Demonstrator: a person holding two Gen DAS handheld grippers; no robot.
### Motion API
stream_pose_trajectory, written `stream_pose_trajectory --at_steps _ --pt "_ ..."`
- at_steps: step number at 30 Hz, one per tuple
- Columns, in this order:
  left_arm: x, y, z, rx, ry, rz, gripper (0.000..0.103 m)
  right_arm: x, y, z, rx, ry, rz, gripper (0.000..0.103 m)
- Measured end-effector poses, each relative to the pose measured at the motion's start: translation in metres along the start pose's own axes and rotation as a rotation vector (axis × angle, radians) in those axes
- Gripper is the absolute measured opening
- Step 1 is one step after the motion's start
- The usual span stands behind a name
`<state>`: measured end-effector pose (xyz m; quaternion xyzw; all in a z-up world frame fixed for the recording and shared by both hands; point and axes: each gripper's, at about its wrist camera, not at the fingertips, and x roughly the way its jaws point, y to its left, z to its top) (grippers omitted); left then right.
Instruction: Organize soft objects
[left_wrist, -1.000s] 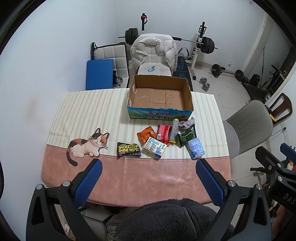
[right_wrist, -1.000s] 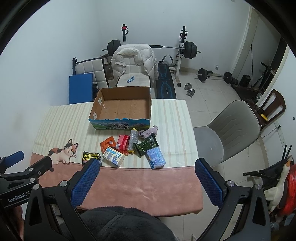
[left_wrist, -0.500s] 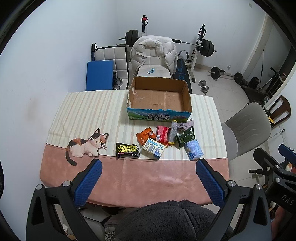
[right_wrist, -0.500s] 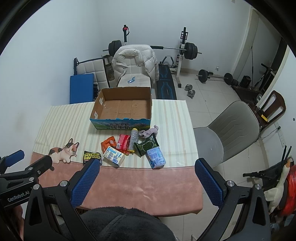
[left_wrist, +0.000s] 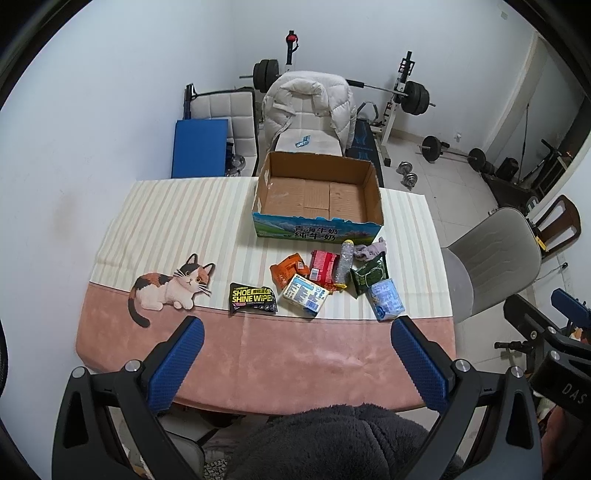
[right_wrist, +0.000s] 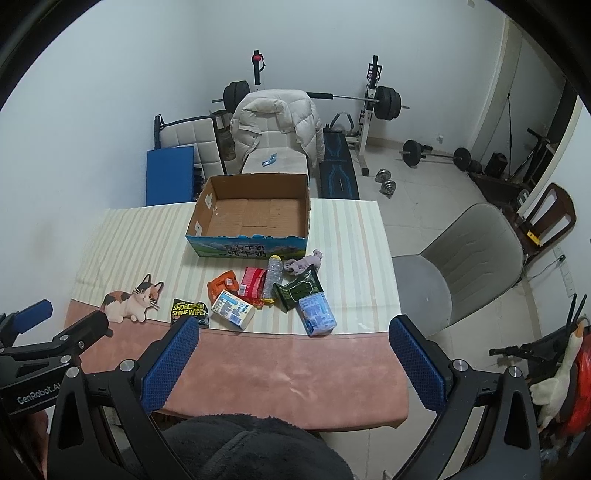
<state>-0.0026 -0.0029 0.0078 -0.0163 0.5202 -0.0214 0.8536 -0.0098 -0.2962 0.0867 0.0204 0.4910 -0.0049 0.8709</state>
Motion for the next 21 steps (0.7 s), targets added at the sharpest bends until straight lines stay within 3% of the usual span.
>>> stream_pose_trajectory --at_steps 3,8,14,21 --pt "0.030 0.007 0.009 -0.046 0.033 0.000 0.103 0.031 -0.012 0.004 -0.005 0.016 -0.009 0.103" --pt "0.132 0.024 0.025 -0.190 0.227 -0.035 0.103 0.121 -0.030 0.015 -0.038 0.105 -0.019 0.103" --pt "0.264 0.043 0.016 -0.478 0.501 -0.190 0.097 0.258 -0.049 0.009 -0.111 0.291 -0.030 0.103" --pt "0.398 0.038 -0.001 -0.710 0.713 -0.236 0.095 0.401 -0.065 -0.018 -0.145 0.496 -0.028 0.103"
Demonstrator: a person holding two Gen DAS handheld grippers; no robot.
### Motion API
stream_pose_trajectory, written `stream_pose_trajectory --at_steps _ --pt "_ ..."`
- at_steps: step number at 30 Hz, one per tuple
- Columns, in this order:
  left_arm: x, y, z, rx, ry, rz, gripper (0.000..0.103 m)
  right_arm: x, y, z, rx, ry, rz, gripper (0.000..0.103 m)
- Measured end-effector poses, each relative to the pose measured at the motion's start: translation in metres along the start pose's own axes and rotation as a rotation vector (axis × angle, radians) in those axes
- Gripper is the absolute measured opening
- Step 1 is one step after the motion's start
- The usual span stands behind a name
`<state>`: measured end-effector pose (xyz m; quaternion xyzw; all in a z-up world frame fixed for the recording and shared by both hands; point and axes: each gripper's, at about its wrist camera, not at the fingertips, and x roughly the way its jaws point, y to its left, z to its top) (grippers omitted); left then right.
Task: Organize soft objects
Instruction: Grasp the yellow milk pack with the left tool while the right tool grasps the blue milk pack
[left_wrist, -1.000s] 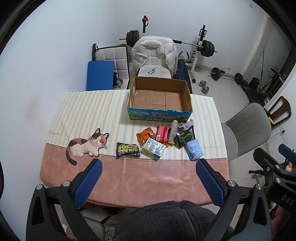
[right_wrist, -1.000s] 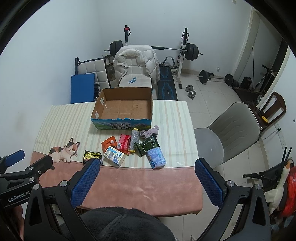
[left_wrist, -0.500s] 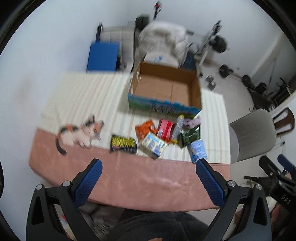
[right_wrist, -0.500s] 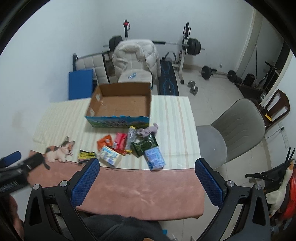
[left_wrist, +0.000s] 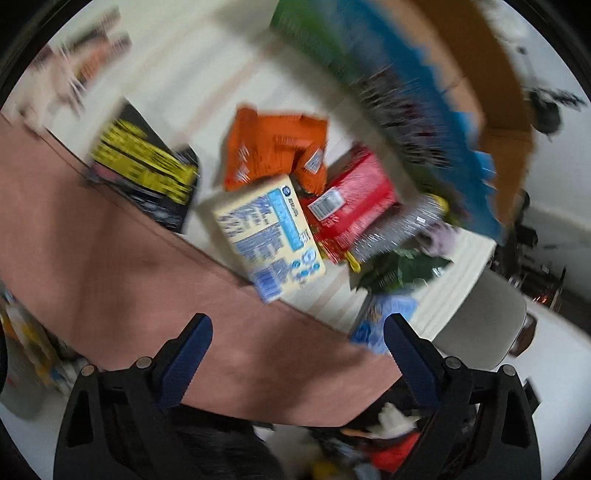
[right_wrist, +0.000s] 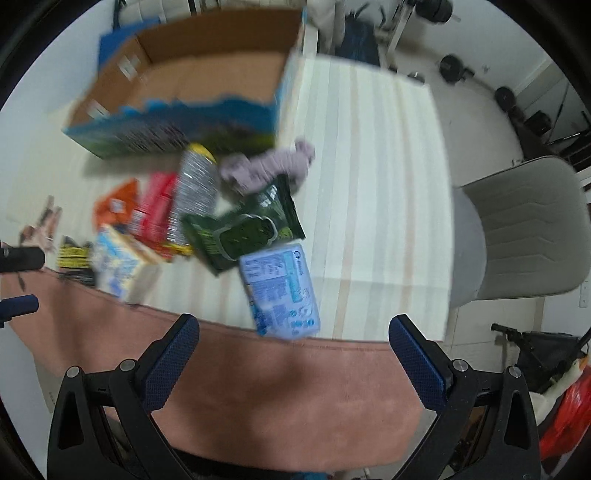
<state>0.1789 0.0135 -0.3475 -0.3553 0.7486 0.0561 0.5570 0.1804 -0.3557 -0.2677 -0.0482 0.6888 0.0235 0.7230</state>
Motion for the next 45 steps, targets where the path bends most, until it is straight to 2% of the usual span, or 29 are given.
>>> stream_pose_trajectory --at_steps 3,4,7,9,10,11,13,15,17,22,24,25,27,29,31,34,35,36,37,39,42,45 --pt "0.034 -0.005 0.017 -0.028 0.048 0.012 0.094 0.031 0.000 0.009 -0.014 0.060 0.011 0.103" --pt "0.045 -0.008 0.021 -0.025 0.051 0.030 0.090 0.039 0.001 0.011 -0.021 0.074 0.012 0.103" --pt "0.063 -0.013 0.030 -0.020 0.054 0.107 0.085 0.063 0.003 0.015 -0.040 0.121 0.005 0.103" --pt "0.065 -0.015 0.029 -0.006 0.029 0.132 0.082 0.079 0.003 0.015 -0.044 0.155 0.000 0.101" --pt "0.064 -0.018 0.027 0.027 0.009 0.161 0.072 0.086 0.002 0.015 -0.041 0.168 0.009 0.099" --pt "0.064 -0.020 0.025 0.058 -0.006 0.192 0.068 0.092 0.002 0.015 -0.035 0.184 0.024 0.096" --pt "0.064 -0.024 0.018 0.137 -0.031 0.240 0.067 0.103 0.002 0.011 -0.024 0.215 0.049 0.087" --pt "0.065 -0.026 0.009 0.202 -0.062 0.312 0.067 0.111 0.002 0.006 -0.011 0.242 0.078 0.071" --pt "0.066 -0.029 -0.004 0.269 -0.086 0.390 0.066 0.117 0.002 -0.001 0.001 0.262 0.093 0.060" --pt "0.081 -0.040 -0.047 0.472 -0.123 0.579 0.066 0.117 0.003 -0.025 0.026 0.328 0.177 0.055" --pt "0.083 -0.040 -0.052 0.468 -0.111 0.579 0.066 0.114 0.004 -0.033 0.024 0.327 0.188 0.056" --pt "0.084 -0.037 -0.051 0.437 -0.097 0.550 0.066 0.114 0.004 -0.035 0.024 0.324 0.186 0.056" --pt "0.084 -0.024 -0.043 0.335 -0.077 0.450 0.067 0.108 0.005 -0.037 0.030 0.316 0.188 0.067" --pt "0.083 -0.016 -0.040 0.264 -0.072 0.382 0.067 0.108 0.005 -0.038 0.051 0.311 0.187 0.069" --pt "0.087 -0.010 -0.038 0.219 -0.080 0.349 0.067 0.109 0.006 -0.036 0.056 0.314 0.186 0.069" --pt "0.097 -0.006 -0.039 0.214 -0.101 0.390 0.064 0.117 0.005 -0.038 0.068 0.313 0.175 0.069" --pt "0.104 -0.007 -0.042 0.219 -0.114 0.398 0.061 0.120 0.005 -0.042 0.074 0.312 0.166 0.064" --pt "0.108 -0.007 -0.049 0.225 -0.134 0.408 0.061 0.123 0.005 -0.047 0.076 0.310 0.151 0.055" --pt "0.111 -0.009 -0.052 0.234 -0.148 0.415 0.061 0.124 0.006 -0.052 0.081 0.304 0.152 0.055" --pt "0.113 -0.017 -0.069 0.270 -0.186 0.441 0.060 0.119 0.005 -0.060 0.088 0.289 0.150 0.043" --pt "0.108 -0.042 -0.099 0.346 -0.249 0.484 0.060 0.106 0.003 -0.072 0.081 0.270 0.151 0.036" --pt "0.098 -0.057 -0.142 0.421 -0.291 0.475 0.060 0.086 0.000 -0.086 0.085 0.265 0.200 0.035"
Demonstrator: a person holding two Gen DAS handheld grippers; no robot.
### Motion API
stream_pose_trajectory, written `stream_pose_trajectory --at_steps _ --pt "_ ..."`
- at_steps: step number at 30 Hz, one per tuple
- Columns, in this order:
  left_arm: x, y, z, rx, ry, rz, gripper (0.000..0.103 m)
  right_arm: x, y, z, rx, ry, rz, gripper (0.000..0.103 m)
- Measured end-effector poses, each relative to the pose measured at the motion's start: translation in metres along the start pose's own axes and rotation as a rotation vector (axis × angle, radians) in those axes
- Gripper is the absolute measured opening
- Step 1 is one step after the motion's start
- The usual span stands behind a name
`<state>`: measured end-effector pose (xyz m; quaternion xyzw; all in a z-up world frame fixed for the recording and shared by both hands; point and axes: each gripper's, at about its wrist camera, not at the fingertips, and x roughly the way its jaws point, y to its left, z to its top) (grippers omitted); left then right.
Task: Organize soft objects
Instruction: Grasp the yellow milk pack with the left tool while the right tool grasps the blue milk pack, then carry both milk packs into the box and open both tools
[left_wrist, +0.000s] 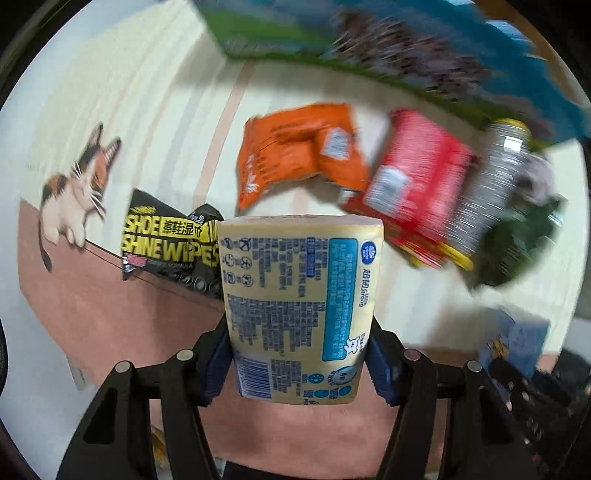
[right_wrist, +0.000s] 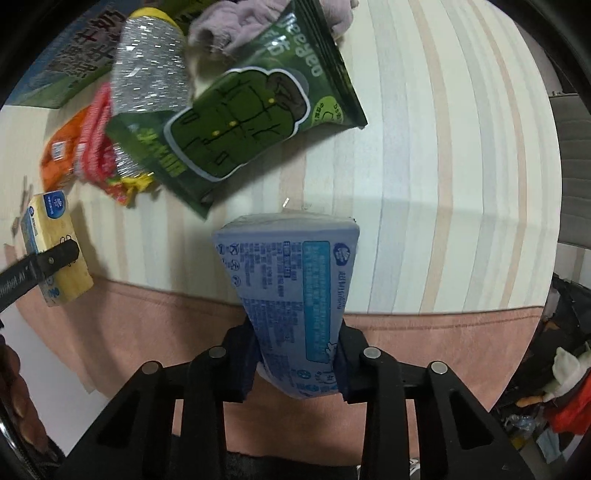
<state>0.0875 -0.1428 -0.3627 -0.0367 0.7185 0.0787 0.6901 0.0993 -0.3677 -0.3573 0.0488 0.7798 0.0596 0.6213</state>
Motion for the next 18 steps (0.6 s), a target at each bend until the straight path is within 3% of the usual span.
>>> stream_pose_trajectory --at_steps 4,9,13,18 --pt "-0.054 -0.022 -0.030 0.031 -0.065 -0.090 0.060 -0.043 0.004 -0.017 -0.013 -0.029 0.098 0.035" --pt "-0.156 -0.016 0.011 0.089 -0.130 -0.207 0.060 -0.132 0.001 -0.022 -0.034 -0.134 0.214 0.034" --pt "-0.199 -0.007 0.116 0.150 -0.155 -0.251 0.060 -0.214 0.010 0.026 -0.035 -0.232 0.279 0.035" --pt "-0.197 -0.012 0.235 0.207 -0.154 -0.245 0.060 -0.249 0.046 0.123 -0.006 -0.317 0.197 0.035"
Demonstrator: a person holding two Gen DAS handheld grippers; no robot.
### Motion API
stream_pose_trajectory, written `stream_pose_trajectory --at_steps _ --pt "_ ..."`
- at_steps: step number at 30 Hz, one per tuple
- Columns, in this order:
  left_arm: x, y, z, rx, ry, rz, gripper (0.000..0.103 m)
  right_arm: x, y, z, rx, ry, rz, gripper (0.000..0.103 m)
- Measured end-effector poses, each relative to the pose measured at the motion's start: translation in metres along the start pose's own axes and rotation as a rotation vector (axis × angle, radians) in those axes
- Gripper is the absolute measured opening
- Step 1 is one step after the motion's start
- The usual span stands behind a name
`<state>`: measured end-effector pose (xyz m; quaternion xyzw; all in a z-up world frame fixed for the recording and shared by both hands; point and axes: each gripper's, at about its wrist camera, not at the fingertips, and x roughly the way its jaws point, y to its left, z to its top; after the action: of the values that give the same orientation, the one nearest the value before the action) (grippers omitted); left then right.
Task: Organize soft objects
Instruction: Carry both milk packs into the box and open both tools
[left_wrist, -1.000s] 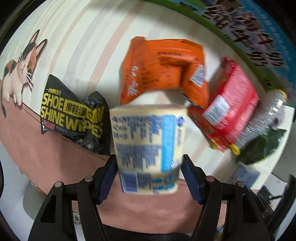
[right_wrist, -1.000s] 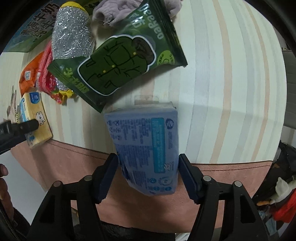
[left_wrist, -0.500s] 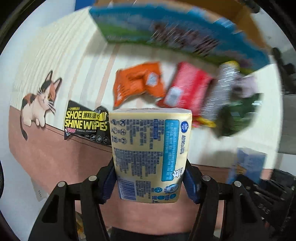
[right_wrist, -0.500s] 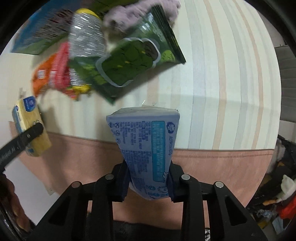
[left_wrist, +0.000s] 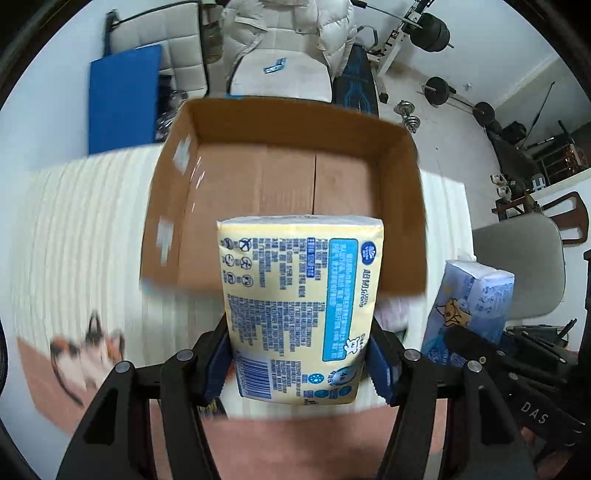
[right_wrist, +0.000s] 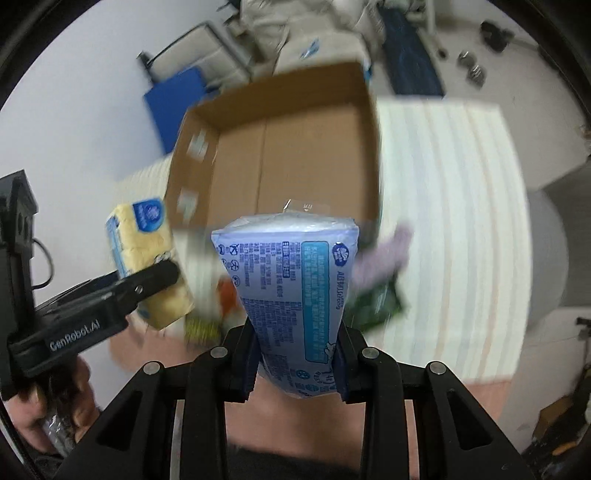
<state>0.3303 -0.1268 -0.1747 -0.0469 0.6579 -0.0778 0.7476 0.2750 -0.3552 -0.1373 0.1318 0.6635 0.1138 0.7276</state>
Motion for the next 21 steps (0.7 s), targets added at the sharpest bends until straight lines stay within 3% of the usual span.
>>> stream_pose_trajectory --at_steps 6,10,15,21 --pt "0.073 0.014 0.092 0.026 0.102 -0.040 0.060 0.068 0.007 0.093 0.018 0.050 -0.083 0.035" --pt "0.123 0.015 0.130 0.044 0.199 -0.073 0.060 0.127 0.008 0.140 0.024 0.096 -0.137 0.035" --pt "0.163 0.013 0.155 0.075 0.252 -0.053 0.061 0.168 0.005 0.164 0.032 0.133 -0.228 0.035" --pt "0.185 0.005 0.167 0.074 0.302 -0.064 0.061 0.188 0.007 0.177 0.018 0.143 -0.270 0.035"
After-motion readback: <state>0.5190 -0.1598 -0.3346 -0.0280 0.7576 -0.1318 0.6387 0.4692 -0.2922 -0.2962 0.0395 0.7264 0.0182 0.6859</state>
